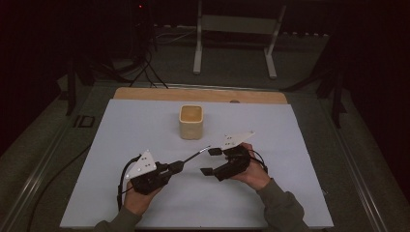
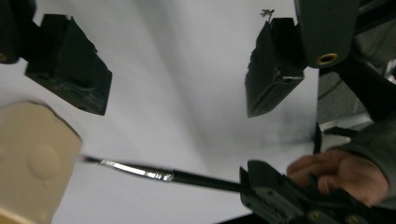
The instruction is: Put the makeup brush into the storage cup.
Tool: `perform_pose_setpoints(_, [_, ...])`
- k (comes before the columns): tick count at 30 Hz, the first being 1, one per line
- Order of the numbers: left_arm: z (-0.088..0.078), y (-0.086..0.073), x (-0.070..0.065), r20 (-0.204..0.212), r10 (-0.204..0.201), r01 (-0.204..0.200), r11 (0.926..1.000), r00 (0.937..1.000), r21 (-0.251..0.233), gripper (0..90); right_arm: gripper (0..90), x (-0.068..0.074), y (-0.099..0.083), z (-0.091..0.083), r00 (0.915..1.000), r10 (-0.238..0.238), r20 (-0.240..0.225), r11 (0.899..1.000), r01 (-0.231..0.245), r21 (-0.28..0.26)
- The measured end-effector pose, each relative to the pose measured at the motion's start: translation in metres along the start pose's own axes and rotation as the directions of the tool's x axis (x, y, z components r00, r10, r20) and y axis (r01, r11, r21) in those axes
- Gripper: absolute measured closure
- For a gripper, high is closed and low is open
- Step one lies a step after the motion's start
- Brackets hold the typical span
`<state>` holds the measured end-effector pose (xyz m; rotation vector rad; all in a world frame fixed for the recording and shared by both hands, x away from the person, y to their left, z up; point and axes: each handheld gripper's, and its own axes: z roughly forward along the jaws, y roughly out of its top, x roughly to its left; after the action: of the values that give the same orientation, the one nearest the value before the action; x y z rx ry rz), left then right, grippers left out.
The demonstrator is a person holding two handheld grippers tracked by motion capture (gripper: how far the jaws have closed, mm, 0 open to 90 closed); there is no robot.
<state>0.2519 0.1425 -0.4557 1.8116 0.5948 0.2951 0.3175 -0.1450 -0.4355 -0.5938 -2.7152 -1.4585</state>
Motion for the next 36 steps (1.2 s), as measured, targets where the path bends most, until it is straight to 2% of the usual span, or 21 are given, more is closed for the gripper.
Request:
perform_pose_setpoints(2, [0.0003, 0.0, -0.0005, 0.01, 0.002, -0.002, 1.0, 0.9999, -0.003, 86.1, 28.6, -0.0007, 0.0007, -0.0014, 0.9999, 0.001, -0.012, 1.0, -0.002, -0.014])
perform_pose_setpoints(7, [0.001, 0.0004, -0.0023, 0.02, 0.015, -0.015, 0.9999, 0.9997, -0.002, 86.1, 32.2, -0.002, 0.0017, -0.0017, 0.9997, 0.004, -0.025, 1.0, -0.004, -0.022])
perform_pose_setpoints(15, [0.0002, 0.0005, -0.0017, 0.045, 0.01, -0.009, 0.9998, 0.9989, -0.016, 86.1, 32.7, -0.0037, 0.0036, -0.0027, 0.9988, 0.013, -0.047, 0.999, -0.015, -0.042])
perform_pose_setpoints(21, [0.0013, 0.0002, -0.0026, 0.056, 0.016, -0.015, 0.9998, 0.9983, -0.013, 86.1, 34.3, -0.0037, 0.0061, -0.0038, 0.9978, 0.003, -0.066, 0.999, -0.006, -0.052])
perform_pose_setpoints(27, [0.0022, 0.0002, -0.0046, 0.078, 0.033, -0.032, 0.9994, 0.9964, -0.016, 86.1, 44.1, -0.0036, 0.0071, -0.0045, 0.9951, 0.006, -0.099, 0.998, -0.013, -0.066])
perform_pose_setpoints(30, [0.0025, -0.0003, -0.0052, 0.103, 0.041, -0.038, 0.9989, 0.9938, -0.028, 86.1, 52.5, -0.005, 0.007, -0.0055, 0.9898, 0.01, -0.142, 0.996, -0.023, -0.088])
perform_pose_setpoints(32, [0.0021, -0.0008, -0.0045, 0.124, 0.038, -0.033, 0.9986, 0.9916, -0.042, 86.0, 61.1, -0.0062, 0.0069, -0.0068, 0.9825, 0.012, -0.186, 0.994, -0.033, -0.108])
perform_pose_setpoints(36, [0.0006, -0.0016, -0.0011, 0.175, 0.023, -0.012, 0.9981, 0.9844, -0.061, 86.0, 69.3, -0.0094, 0.0058, -0.0103, 0.9616, 0.012, -0.274, 0.987, -0.055, -0.148])
